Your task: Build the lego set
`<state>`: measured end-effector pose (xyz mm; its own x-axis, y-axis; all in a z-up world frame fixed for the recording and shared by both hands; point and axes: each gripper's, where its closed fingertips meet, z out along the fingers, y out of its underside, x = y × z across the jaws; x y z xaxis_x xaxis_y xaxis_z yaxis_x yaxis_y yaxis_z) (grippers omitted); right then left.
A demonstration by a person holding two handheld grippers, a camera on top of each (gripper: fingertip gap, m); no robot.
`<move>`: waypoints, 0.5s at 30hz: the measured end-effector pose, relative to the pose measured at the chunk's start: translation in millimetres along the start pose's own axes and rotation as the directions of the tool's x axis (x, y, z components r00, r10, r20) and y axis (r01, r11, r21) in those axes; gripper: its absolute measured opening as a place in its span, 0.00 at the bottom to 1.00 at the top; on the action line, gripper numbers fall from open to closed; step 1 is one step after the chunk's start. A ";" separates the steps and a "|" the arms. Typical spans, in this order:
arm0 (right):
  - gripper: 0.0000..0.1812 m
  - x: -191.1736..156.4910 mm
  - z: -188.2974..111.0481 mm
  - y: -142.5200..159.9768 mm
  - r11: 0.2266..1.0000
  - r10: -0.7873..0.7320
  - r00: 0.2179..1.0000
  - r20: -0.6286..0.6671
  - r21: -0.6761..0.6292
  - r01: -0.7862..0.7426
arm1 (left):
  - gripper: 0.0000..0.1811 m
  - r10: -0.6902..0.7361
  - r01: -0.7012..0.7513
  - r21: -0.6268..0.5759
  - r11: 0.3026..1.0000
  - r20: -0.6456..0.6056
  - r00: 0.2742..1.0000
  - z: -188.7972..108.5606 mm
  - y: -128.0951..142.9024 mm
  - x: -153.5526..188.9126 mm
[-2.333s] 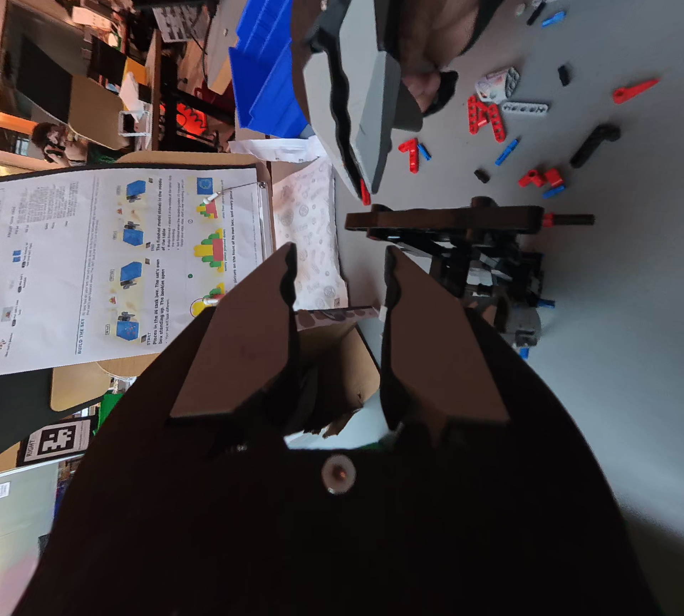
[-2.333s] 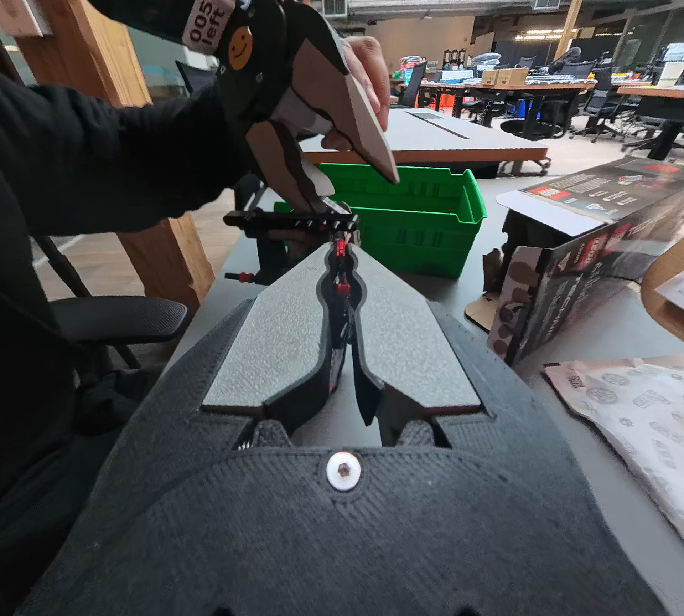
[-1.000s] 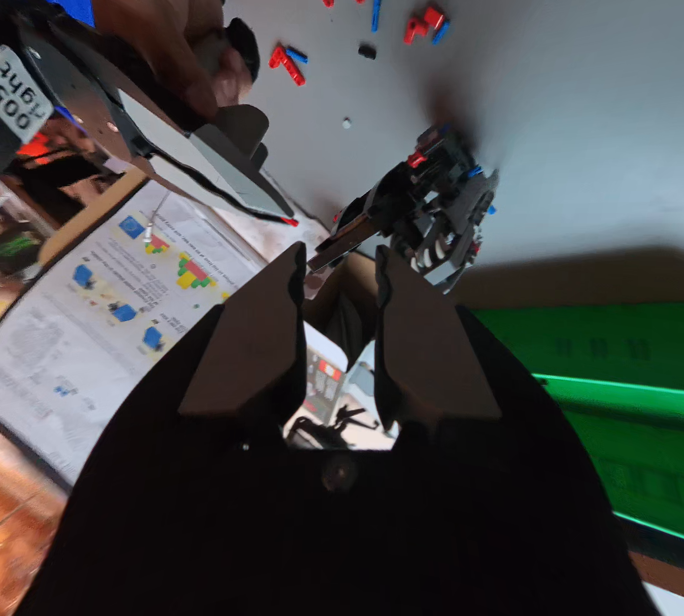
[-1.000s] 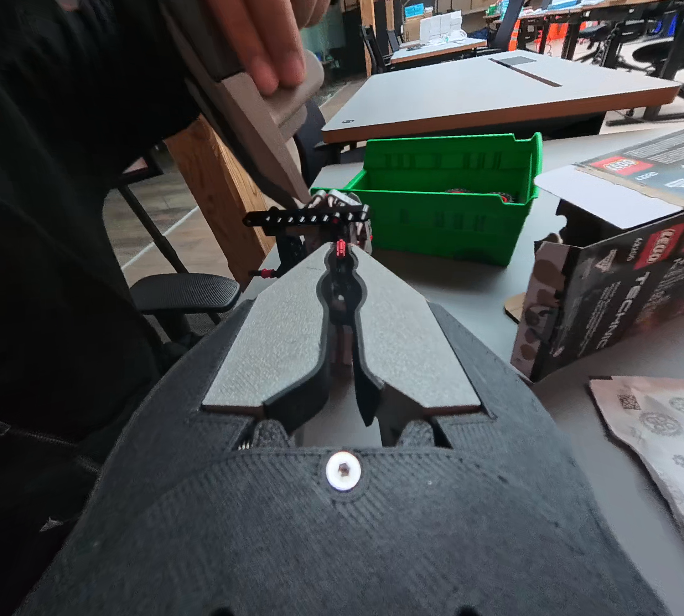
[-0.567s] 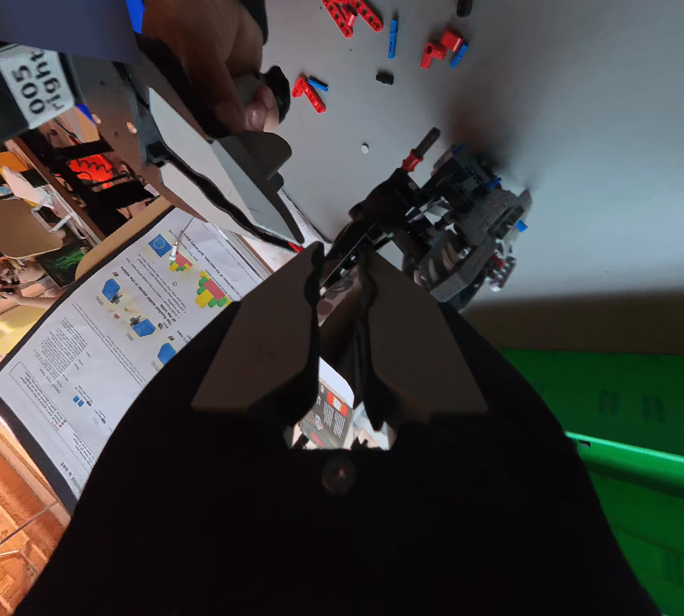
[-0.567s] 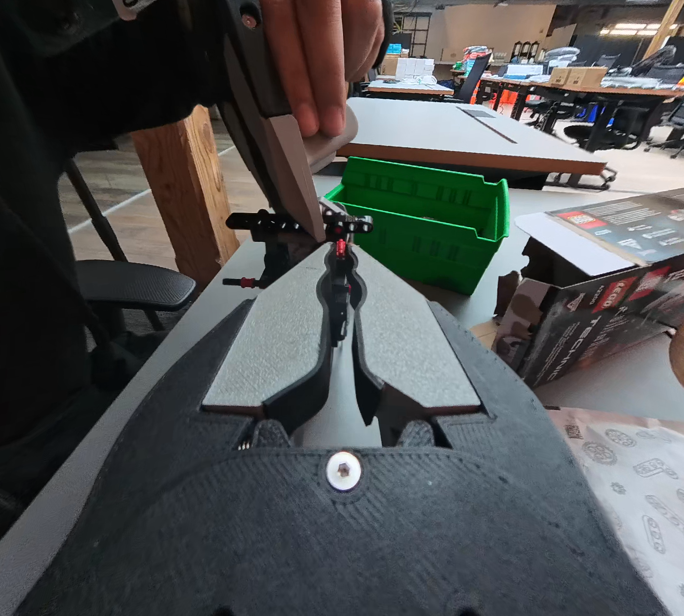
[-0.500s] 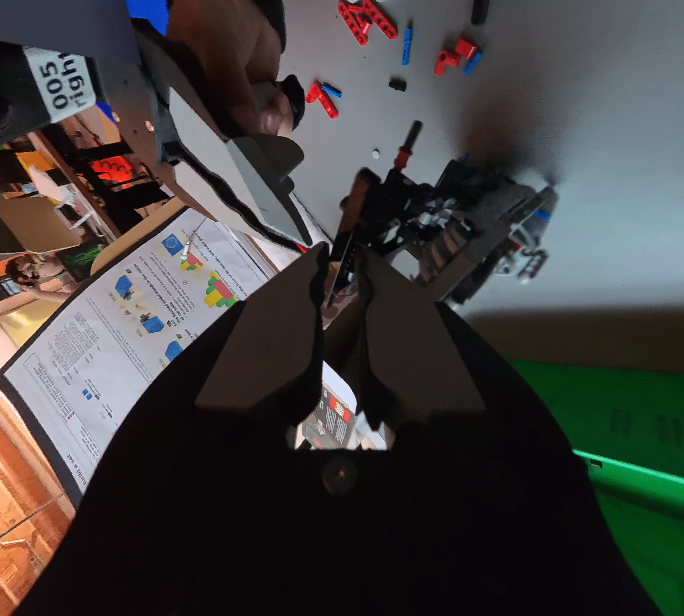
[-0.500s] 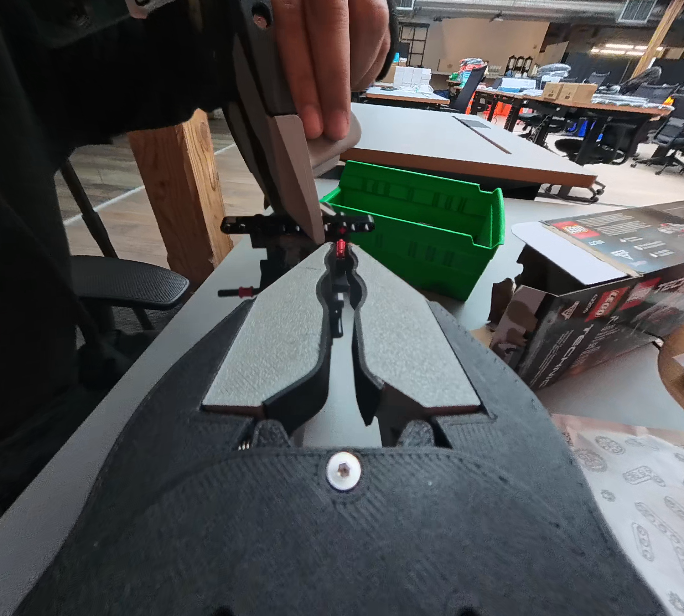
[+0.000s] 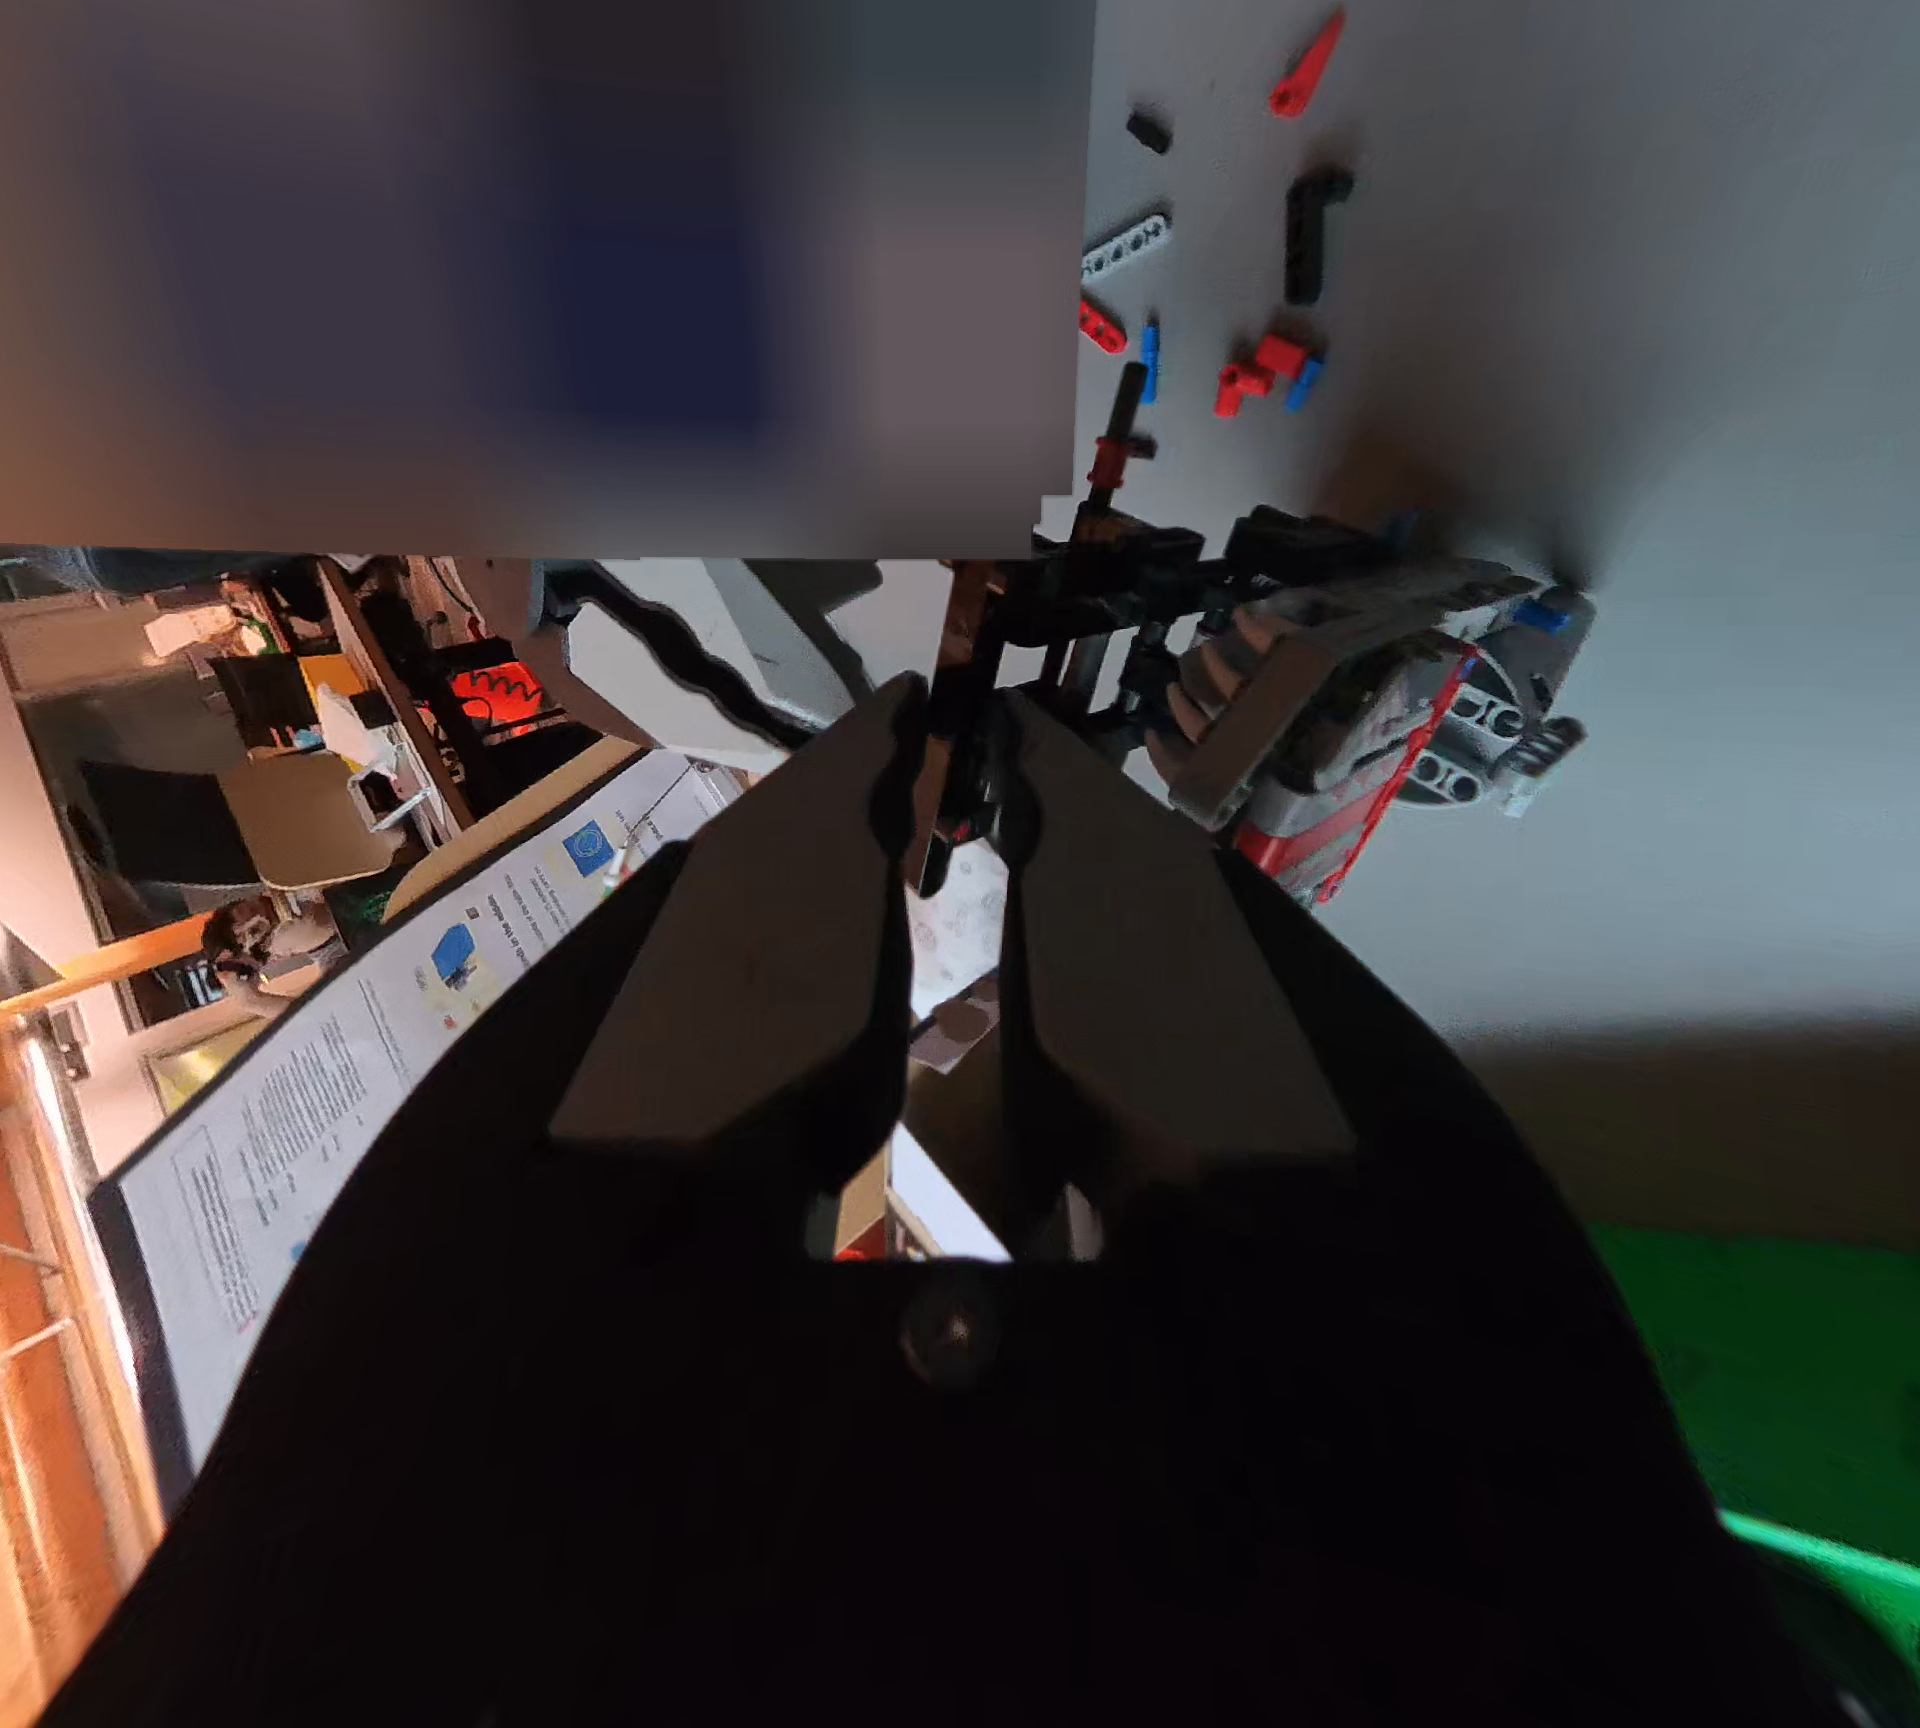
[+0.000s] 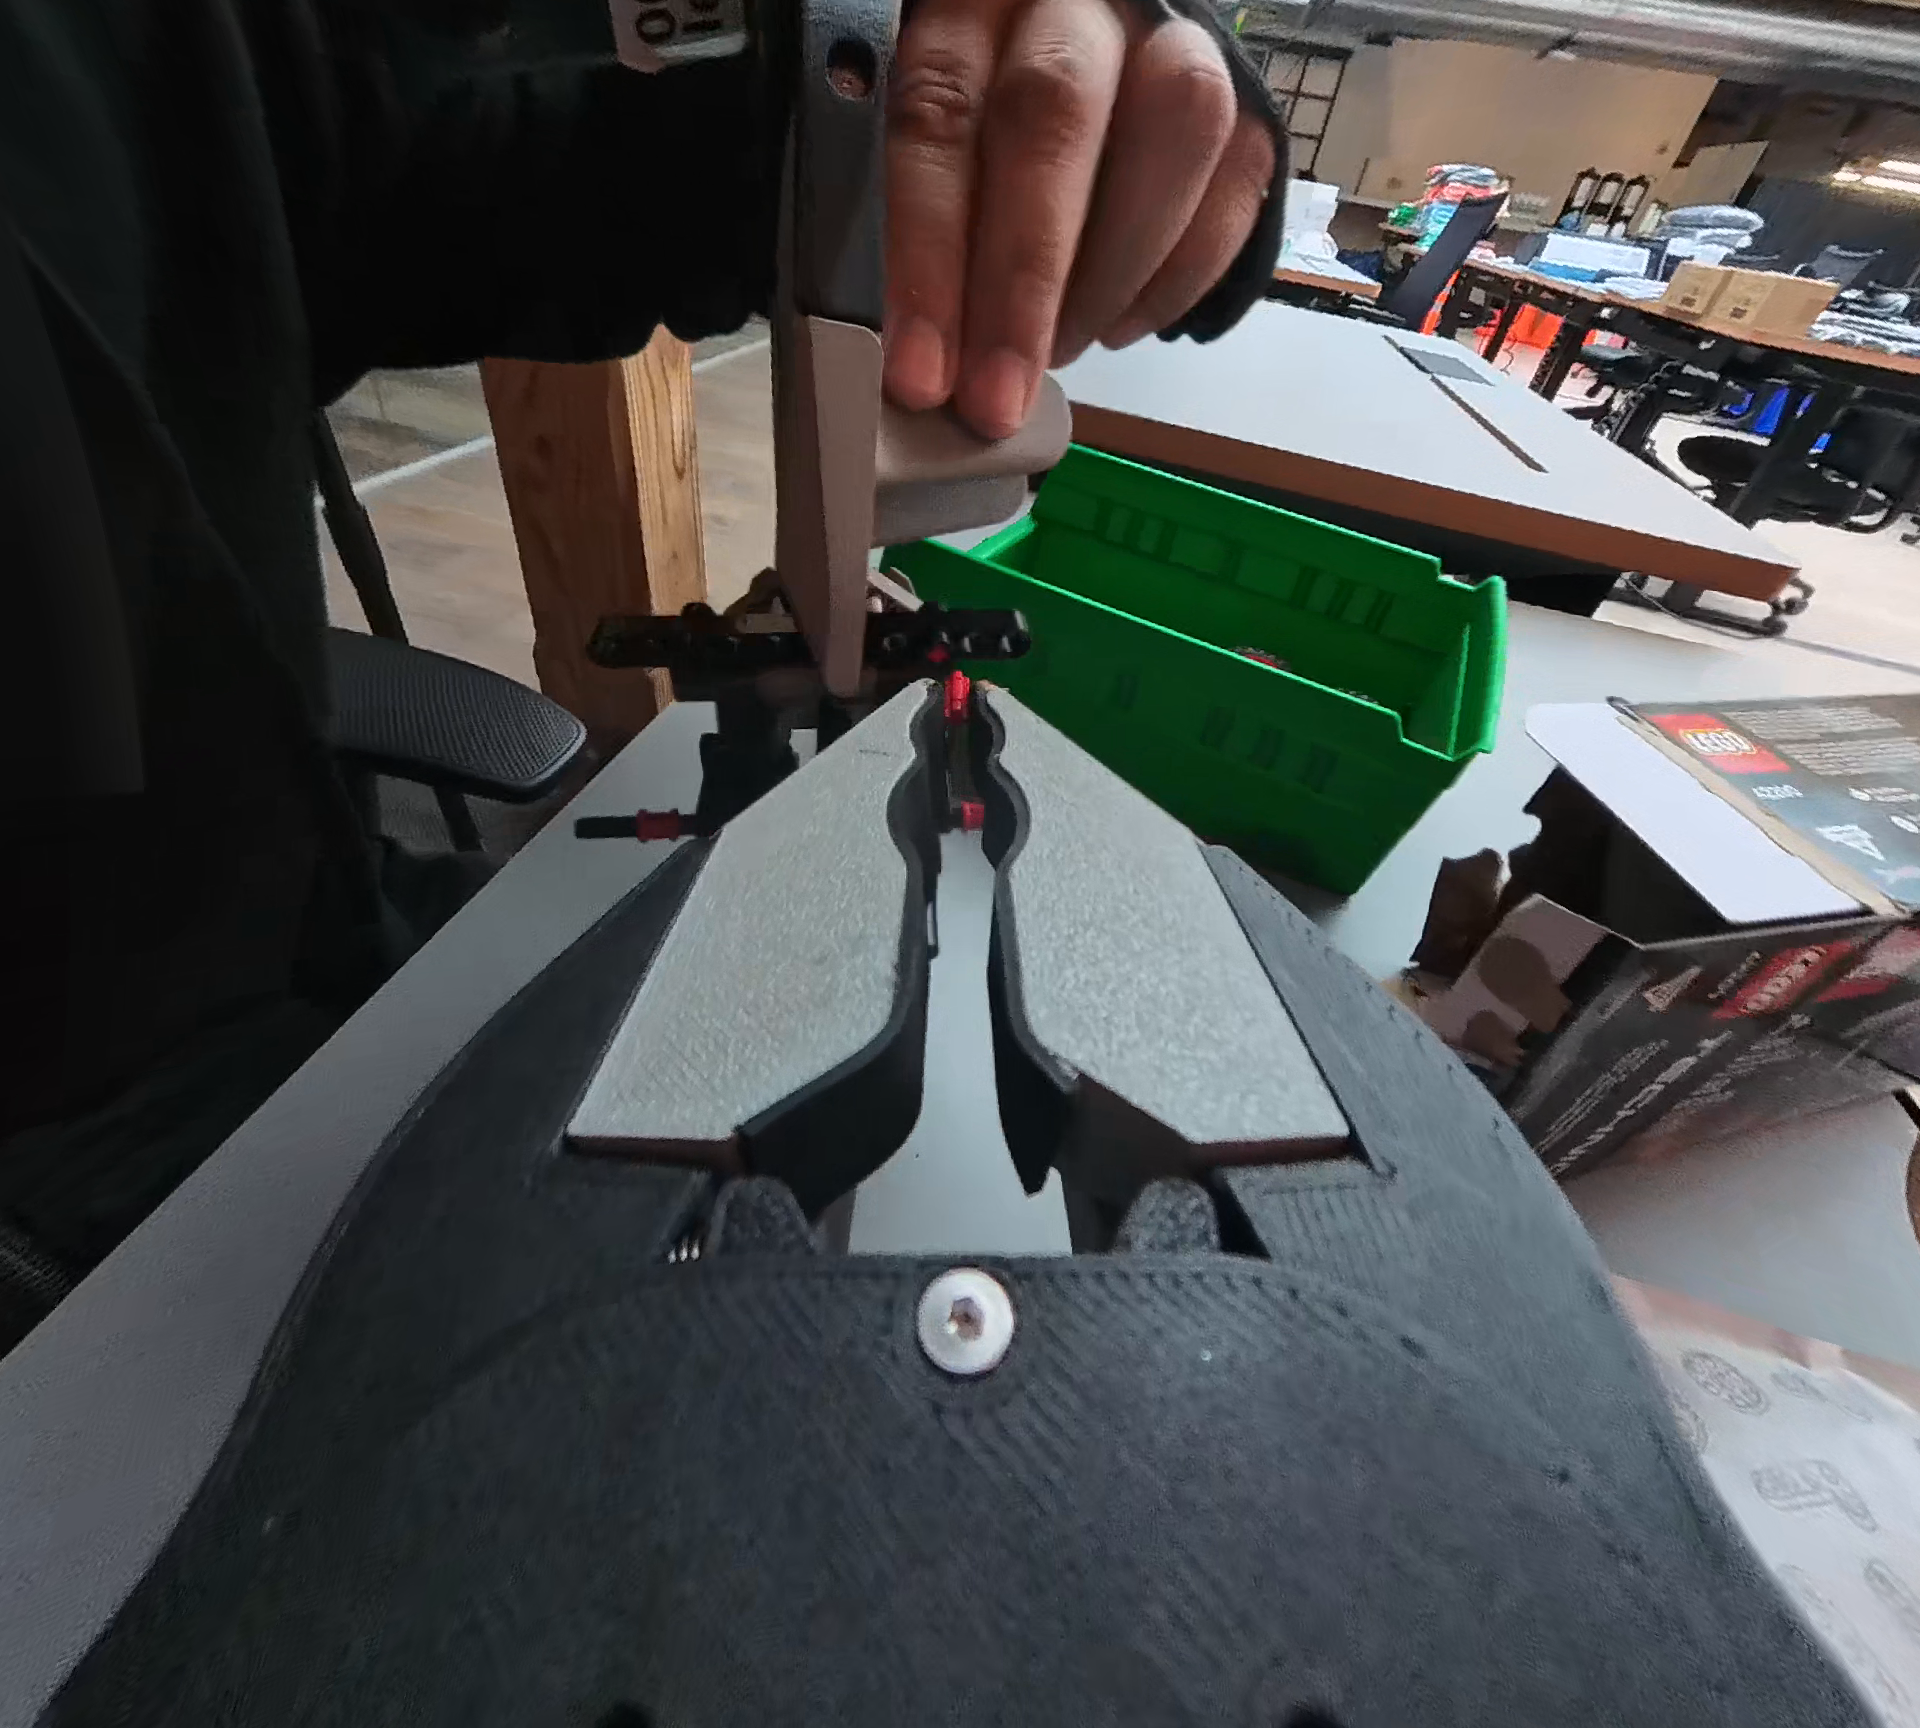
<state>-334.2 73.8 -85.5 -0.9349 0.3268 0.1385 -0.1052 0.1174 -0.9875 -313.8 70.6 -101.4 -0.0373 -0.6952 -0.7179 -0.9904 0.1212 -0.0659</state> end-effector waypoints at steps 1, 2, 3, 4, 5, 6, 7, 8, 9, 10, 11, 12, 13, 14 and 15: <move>0.00 -3.4 0.9 -0.4 1.000 -0.001 1.000 0.015 0.000 0.001 | 0.05 -0.013 0.012 0.016 1.000 0.014 1.000 0.5 -1.5 -0.2; 0.00 -4.8 1.4 0.1 1.000 -0.003 1.000 0.017 -0.003 0.003 | 0.05 -0.027 0.026 0.032 0.999 0.025 0.999 0.7 -2.4 -0.1; 0.00 -4.8 1.4 0.7 1.000 -0.012 1.000 0.012 -0.008 0.012 | 0.05 -0.045 0.043 0.046 0.998 0.031 0.999 0.6 -3.2 -0.1; 0.00 -4.7 1.3 1.1 1.000 -0.023 1.000 0.009 -0.012 0.023 | 0.05 -0.052 0.050 0.057 0.997 0.034 0.998 0.5 -4.4 0.0; 0.00 -4.0 0.9 1.2 0.999 -0.031 1.000 0.004 -0.015 0.031 | 0.05 -0.048 0.046 0.060 0.997 0.039 0.998 0.7 -5.1 -0.1; 0.00 -3.5 0.5 1.2 0.999 -0.033 0.999 0.003 -0.017 0.033 | 0.05 -0.045 0.042 0.065 0.997 0.041 0.998 0.8 -6.6 -0.2; 0.00 -3.7 0.1 1.7 0.999 -0.030 0.999 0.009 -0.018 0.031 | 0.05 -0.044 0.041 0.071 0.997 0.041 0.998 1.0 -8.1 -0.2; 0.00 -3.6 0.1 2.4 0.999 -0.028 1.000 0.012 -0.020 0.028 | 0.05 -0.042 0.038 0.076 0.996 0.042 0.998 1.1 -9.0 -0.2; 0.01 -3.3 0.2 2.9 0.999 -0.029 0.999 0.013 -0.019 0.029 | 0.05 -0.043 0.039 0.078 0.996 0.044 0.998 1.3 -8.8 -0.3; 0.00 -4.5 0.2 3.1 0.999 -0.031 0.999 0.022 -0.017 0.032 | 0.05 -0.046 0.042 0.079 0.996 0.044 0.998 1.1 -8.2 -0.3; 0.00 -6.8 0.1 2.5 0.999 -0.034 0.999 0.036 -0.011 0.034 | 0.05 -0.053 0.050 0.080 0.996 0.045 0.998 0.9 -7.1 -0.3; 0.00 -8.4 -0.1 1.8 0.999 -0.038 0.998 0.045 -0.005 0.038 | 0.05 -0.063 0.059 0.080 0.995 0.051 0.997 0.9 -5.8 -0.4; 0.00 -8.2 -0.2 2.1 0.999 -0.039 0.998 0.045 -0.006 0.039 | 0.05 -0.078 0.073 0.080 0.994 0.060 0.995 1.2 -5.0 -0.8; 0.00 -6.9 -0.2 3.3 0.999 -0.036 0.999 0.039 -0.015 0.037 | 0.05 -0.113 0.107 0.087 0.990 0.063 0.992 0.9 -4.9 -0.7; 0.00 -5.7 -0.7 4.0 0.999 -0.034 0.999 0.035 -0.018 0.034 | 0.05 -0.156 0.150 0.102 0.983 0.059 0.986 0.0 -6.3 -0.1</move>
